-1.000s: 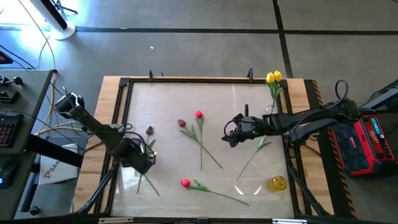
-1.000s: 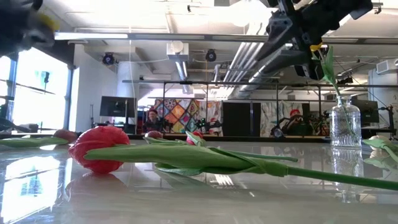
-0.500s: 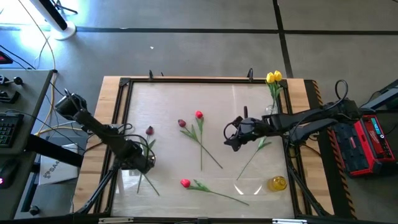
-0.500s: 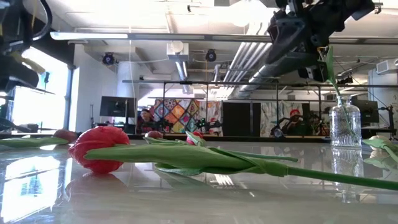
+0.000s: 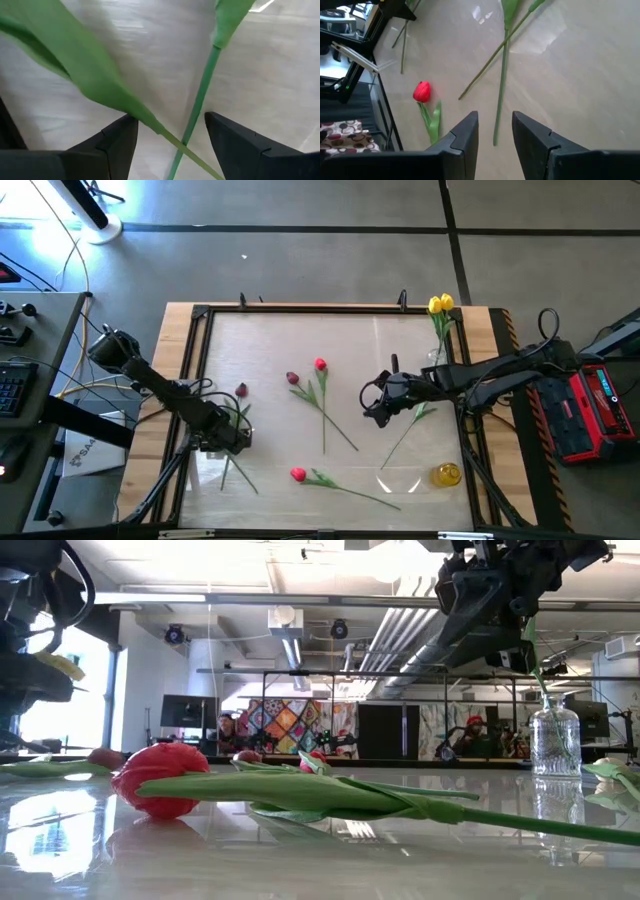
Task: Sort flowers into vase by color
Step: Put the left white tulip into the transparent vase
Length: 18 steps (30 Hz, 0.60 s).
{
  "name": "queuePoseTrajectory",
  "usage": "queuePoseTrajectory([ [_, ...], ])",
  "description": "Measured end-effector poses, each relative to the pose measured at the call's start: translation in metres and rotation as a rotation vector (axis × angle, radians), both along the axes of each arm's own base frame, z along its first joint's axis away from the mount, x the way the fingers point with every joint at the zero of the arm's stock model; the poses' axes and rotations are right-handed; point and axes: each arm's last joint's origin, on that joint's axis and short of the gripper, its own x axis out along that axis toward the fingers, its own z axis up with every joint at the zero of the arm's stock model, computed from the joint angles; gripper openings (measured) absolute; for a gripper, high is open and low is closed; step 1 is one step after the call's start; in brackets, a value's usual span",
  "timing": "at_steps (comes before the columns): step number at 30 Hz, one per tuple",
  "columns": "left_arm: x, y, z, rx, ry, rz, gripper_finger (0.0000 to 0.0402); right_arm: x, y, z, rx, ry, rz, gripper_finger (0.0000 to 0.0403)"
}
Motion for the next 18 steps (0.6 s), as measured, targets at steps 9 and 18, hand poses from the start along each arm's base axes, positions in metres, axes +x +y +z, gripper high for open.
queuePoseTrajectory([
  [9,0.015,-0.01,0.011,-0.042,-0.133,0.0,0.0229,0.0,0.002,0.0,0.04,0.006,0.04,0.0108],
  [18,0.006,-0.014,0.022,0.048,-0.049,0.01,0.0229,-0.001,0.003,0.0,0.073,0.011,0.075,0.0108],
])
